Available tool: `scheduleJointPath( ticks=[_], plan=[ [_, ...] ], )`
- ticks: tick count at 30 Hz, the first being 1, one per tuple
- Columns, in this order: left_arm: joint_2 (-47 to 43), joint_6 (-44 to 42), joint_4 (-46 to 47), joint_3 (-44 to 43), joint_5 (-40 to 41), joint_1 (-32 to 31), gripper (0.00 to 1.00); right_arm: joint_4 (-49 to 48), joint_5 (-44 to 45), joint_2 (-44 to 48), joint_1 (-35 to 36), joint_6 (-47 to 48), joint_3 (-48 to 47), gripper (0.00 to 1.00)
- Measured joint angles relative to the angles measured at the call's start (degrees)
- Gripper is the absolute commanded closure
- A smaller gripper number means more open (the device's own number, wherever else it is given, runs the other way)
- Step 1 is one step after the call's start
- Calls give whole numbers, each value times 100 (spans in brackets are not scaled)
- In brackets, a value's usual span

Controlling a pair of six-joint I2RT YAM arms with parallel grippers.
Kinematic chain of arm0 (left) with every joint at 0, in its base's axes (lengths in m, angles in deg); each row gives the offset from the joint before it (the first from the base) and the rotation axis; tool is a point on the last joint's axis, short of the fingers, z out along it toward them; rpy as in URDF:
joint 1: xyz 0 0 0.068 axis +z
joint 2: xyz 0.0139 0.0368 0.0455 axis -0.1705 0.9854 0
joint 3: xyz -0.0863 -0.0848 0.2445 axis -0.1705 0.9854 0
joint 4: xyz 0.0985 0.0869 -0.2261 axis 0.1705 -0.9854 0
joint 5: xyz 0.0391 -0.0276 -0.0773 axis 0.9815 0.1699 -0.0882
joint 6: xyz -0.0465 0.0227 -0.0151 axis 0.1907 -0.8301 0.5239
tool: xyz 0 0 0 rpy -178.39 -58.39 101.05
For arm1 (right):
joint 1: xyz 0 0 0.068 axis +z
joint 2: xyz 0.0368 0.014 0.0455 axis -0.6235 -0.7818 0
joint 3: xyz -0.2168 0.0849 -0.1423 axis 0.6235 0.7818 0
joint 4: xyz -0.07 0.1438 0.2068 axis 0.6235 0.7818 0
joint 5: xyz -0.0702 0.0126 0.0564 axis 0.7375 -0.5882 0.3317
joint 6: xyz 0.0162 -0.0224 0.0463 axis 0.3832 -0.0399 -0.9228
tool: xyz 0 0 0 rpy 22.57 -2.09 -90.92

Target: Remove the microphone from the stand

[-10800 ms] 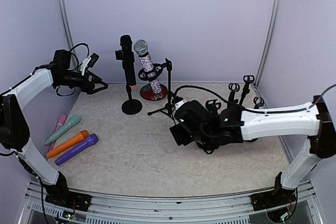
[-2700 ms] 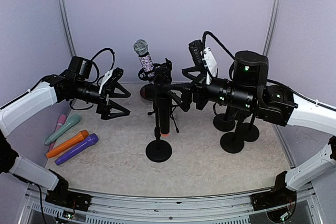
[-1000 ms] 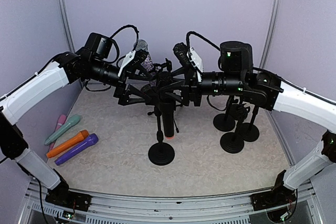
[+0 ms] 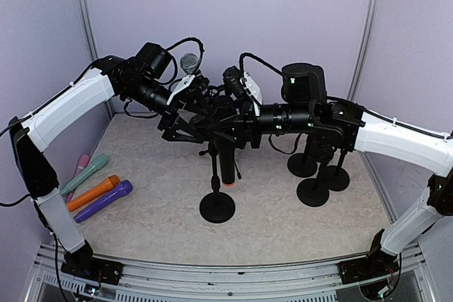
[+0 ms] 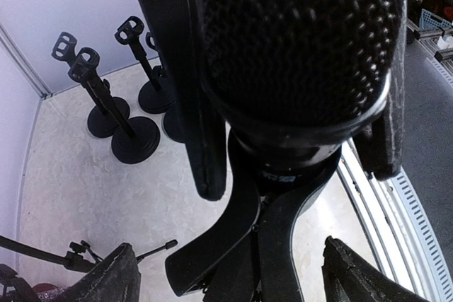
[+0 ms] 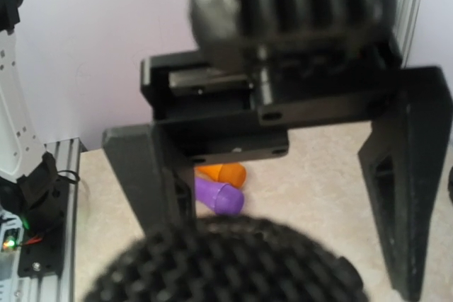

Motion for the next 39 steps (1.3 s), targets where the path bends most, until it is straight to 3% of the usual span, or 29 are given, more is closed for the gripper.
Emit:
scheduleJointPath(
  ticks=[15, 26, 39],
  plan=[
    [323, -688, -811, -463, -46, 0, 50, 94, -153, -44, 0, -20, -74, 68],
    [361, -920, -1178, -632, -55, -7, 85, 341, -525, -138, 0, 35, -542, 71],
    [339, -476, -883, -632, 238, -105, 86, 863, -511, -96, 0, 245, -1447, 72]
  ],
)
